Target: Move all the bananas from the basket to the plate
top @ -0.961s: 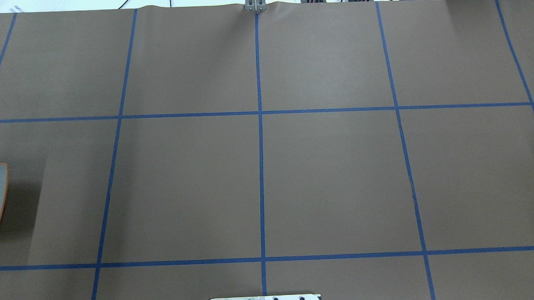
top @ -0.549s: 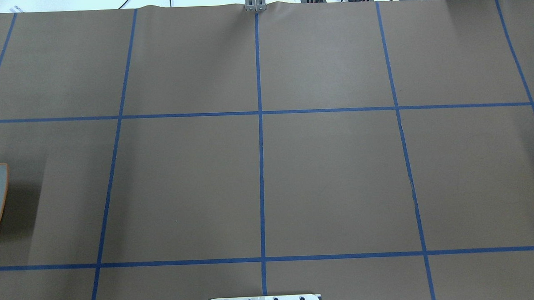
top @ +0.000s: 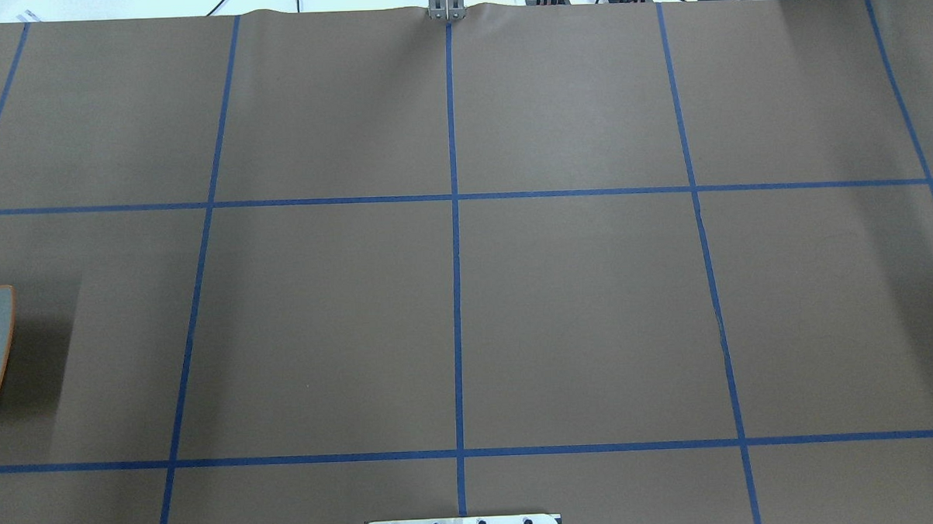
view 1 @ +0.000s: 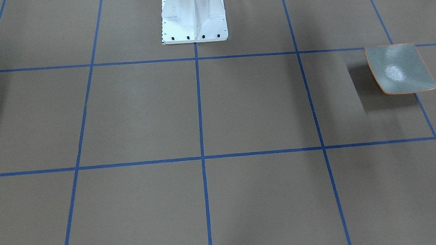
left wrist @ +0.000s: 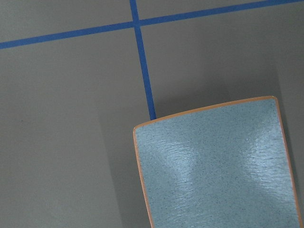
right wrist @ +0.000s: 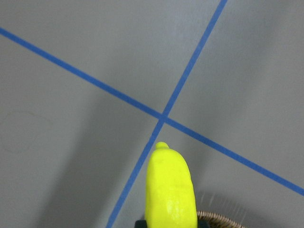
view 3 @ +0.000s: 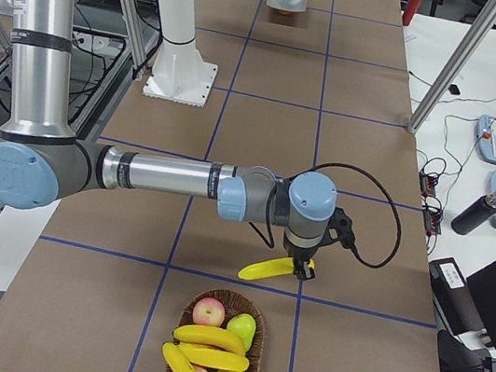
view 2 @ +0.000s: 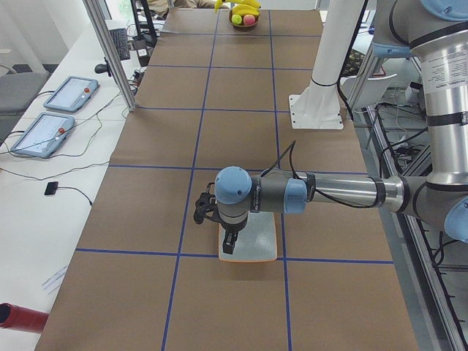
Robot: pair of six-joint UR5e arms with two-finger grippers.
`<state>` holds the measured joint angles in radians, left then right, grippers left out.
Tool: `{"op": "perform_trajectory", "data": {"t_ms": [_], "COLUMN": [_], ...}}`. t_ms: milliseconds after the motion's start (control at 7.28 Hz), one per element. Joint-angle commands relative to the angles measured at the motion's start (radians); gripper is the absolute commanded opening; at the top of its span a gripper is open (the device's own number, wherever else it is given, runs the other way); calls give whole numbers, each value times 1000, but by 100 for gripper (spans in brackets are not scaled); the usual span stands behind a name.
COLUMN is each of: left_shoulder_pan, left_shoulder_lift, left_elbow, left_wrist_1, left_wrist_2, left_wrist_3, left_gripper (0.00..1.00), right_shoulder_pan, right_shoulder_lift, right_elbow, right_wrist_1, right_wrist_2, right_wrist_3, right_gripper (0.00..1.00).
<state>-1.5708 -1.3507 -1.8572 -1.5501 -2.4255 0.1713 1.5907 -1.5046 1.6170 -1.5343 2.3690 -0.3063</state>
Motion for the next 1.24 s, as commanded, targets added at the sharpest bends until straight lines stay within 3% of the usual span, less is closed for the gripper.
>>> {"op": "perform_trajectory", "data": {"t_ms": [0, 275, 549, 824, 1099], "left_shoulder_pan": [0, 0, 0, 2, 26], "left_shoulder_lift": [-66, -97, -129, -182, -202], "left_elbow": [4, 6, -5, -5, 0], "left_wrist_1": [-42, -152, -197, -237, -386], "left_wrist_2": [-1, 0, -3, -3, -15], "left_wrist_3": [-2, -4, -59, -149, -254], "left_gripper": [100, 100, 100, 100, 100], "right_shoulder_pan": [-93, -245, -381, -518, -673], "right_shoulder_lift": [79, 177, 240, 321, 413], "right_elbow": [50, 75, 75, 86, 167], "right_wrist_1": [0, 35, 229, 360, 367], "right_wrist_2": [4, -5, -19, -109, -263], "right_wrist_3": [247, 527, 900, 1245, 1573], "right_gripper": [0, 0, 0, 0, 0]}}
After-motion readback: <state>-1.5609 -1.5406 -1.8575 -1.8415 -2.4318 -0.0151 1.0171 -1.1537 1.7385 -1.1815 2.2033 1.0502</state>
